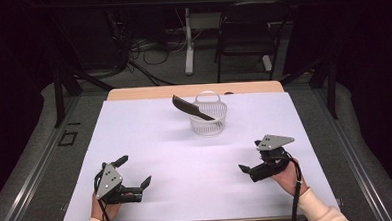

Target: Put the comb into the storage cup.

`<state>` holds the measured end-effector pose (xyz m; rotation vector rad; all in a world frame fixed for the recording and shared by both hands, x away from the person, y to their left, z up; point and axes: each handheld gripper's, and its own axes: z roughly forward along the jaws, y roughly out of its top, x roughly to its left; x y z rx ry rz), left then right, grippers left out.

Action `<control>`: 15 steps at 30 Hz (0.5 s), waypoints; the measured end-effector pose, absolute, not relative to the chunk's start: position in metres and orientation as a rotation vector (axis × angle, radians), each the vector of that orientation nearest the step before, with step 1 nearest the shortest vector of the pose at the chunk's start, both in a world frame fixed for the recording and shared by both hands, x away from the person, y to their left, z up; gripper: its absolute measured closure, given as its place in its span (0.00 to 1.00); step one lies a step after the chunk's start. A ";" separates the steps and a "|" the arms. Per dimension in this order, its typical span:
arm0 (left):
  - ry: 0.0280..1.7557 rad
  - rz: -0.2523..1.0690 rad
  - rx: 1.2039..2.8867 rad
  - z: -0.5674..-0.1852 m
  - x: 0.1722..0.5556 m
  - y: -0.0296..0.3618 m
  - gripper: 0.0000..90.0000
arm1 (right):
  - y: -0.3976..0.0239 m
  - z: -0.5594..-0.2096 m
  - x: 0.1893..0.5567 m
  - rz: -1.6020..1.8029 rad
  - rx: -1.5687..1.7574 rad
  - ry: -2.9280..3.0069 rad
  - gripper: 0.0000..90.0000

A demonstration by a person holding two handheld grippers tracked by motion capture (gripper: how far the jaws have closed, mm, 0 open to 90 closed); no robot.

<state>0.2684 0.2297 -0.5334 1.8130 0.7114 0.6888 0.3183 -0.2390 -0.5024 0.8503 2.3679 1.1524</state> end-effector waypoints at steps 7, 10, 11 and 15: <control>0.713 0.690 1.811 -0.533 0.268 0.230 0.00 | -0.248 -0.507 0.312 1.142 0.888 2.353 0.00; 0.714 0.687 1.812 -0.534 0.268 0.230 0.00 | -0.252 -0.508 0.309 1.139 0.900 2.343 0.00; 0.713 0.687 1.812 -0.534 0.269 0.231 0.00 | -0.253 -0.509 0.308 1.136 0.903 2.344 0.00; 0.714 0.687 1.813 -0.534 0.269 0.231 0.00 | -0.258 -0.511 0.302 1.124 0.924 2.335 0.00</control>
